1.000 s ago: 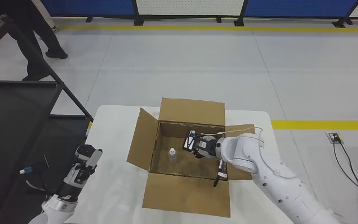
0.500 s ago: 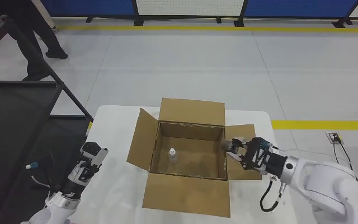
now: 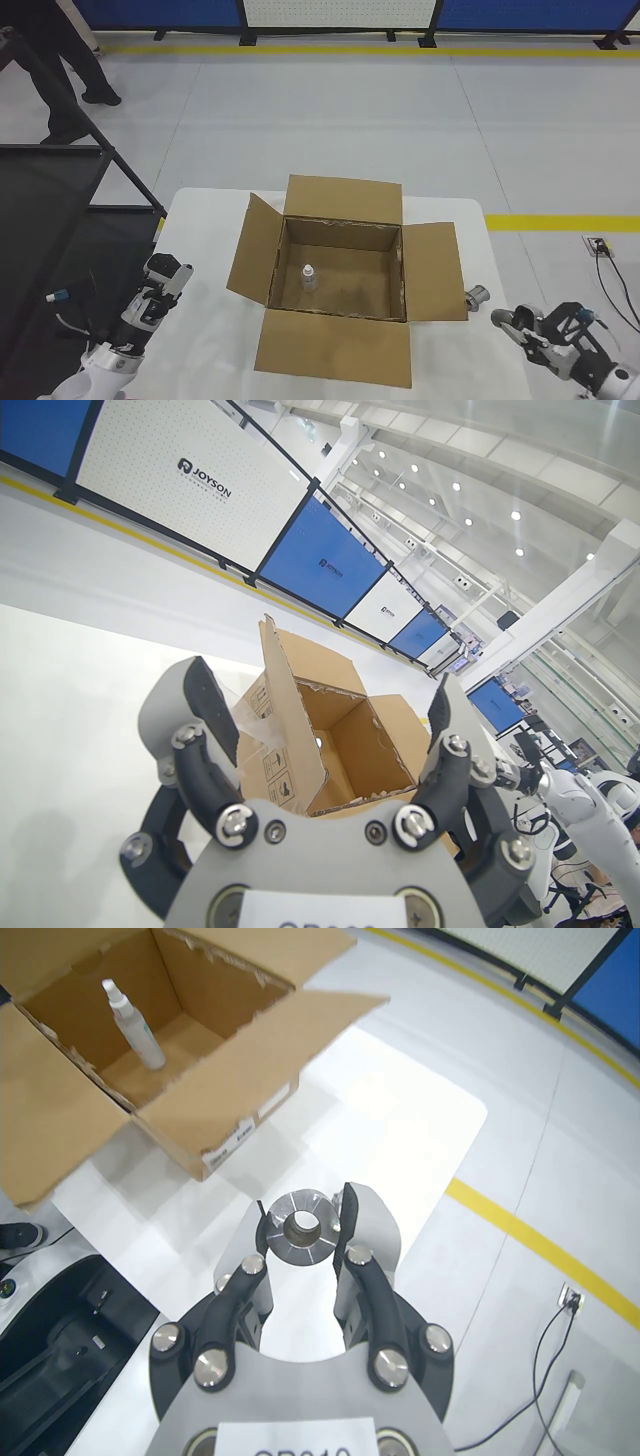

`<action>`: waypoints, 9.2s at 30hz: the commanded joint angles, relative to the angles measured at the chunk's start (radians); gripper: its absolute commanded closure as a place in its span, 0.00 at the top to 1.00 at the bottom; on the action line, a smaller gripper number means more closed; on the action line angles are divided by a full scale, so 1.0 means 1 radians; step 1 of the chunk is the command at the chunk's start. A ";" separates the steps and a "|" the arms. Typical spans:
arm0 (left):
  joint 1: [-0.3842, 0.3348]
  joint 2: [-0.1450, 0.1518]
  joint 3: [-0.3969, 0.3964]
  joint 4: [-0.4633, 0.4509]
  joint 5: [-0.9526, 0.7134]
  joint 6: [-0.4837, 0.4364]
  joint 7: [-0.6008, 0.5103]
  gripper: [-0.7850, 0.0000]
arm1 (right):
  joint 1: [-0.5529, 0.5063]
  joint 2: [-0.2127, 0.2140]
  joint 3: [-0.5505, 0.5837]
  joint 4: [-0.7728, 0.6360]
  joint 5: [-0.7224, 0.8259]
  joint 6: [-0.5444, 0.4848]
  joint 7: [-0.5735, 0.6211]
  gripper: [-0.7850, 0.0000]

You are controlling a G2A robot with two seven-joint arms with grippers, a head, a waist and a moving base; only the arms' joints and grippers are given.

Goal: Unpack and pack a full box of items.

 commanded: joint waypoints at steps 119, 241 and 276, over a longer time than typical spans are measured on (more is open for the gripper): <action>0.045 0.011 -0.015 0.025 0.029 0.079 0.021 1.00 | 1.488 -0.476 -1.649 1.057 0.120 0.194 0.135 1.00; 0.045 0.011 -0.015 0.025 0.029 0.079 0.021 1.00 | 0.278 -0.004 -0.272 0.322 -0.103 -0.100 0.199 0.00; 0.045 0.011 -0.015 0.025 0.029 0.079 0.021 1.00 | 0.203 0.037 -0.160 0.178 0.050 -0.158 0.024 0.49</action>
